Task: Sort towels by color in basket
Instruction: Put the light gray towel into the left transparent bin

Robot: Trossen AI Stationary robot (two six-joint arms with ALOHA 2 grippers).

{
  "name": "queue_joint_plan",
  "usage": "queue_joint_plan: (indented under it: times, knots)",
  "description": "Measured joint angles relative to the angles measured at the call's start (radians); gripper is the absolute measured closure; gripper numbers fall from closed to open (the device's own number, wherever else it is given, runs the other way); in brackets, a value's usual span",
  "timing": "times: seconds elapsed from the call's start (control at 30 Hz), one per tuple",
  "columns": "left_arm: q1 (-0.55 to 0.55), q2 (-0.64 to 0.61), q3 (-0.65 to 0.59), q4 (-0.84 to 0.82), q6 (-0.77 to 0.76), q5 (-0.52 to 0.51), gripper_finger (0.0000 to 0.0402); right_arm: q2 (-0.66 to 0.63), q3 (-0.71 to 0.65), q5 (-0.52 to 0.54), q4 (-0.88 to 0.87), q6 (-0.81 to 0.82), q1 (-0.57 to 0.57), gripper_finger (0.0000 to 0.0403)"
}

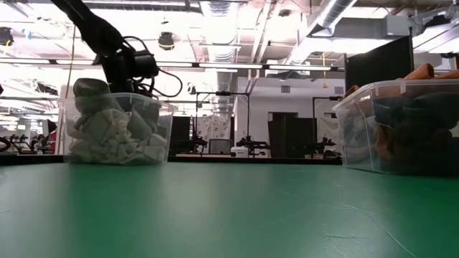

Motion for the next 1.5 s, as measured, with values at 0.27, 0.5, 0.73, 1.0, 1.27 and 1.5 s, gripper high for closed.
queue_joint_plan:
  times: [0.27, 0.5, 0.73, 1.0, 1.27, 1.5]
  knots:
    - [-0.004, -0.106, 0.108, -0.033, 0.051, -0.008, 0.0185, 0.0, 0.0, 0.003, -0.001, -0.005, -0.001, 0.0143]
    - [-0.011, -0.23, 0.239, -0.229, 0.092, -0.029, 0.0185, 0.0, 0.0, 0.003, -0.007, -0.031, -0.001, 0.0143]
    - [-0.036, -0.255, 0.3, -0.598, 0.006, -0.021, 0.0185, 0.0, 0.0, 0.003, -0.007, -0.063, -0.027, 0.0143]
    - [-0.022, -0.158, 0.197, -0.566, -0.02, -0.017, 0.0191, 0.0, 0.0, -0.03, -0.008, -0.085, -0.049, 0.0143]
    - [0.001, 0.065, 0.106, -0.34, 0.008, -0.012, 0.021, 0.004, 0.0, -0.031, -0.007, -0.036, -0.039, 0.0143]
    - [0.001, 0.122, 0.129, -0.354, 0.043, -0.014, 0.0216, 0.024, 0.0, -0.031, -0.009, -0.026, -0.038, 0.0143]
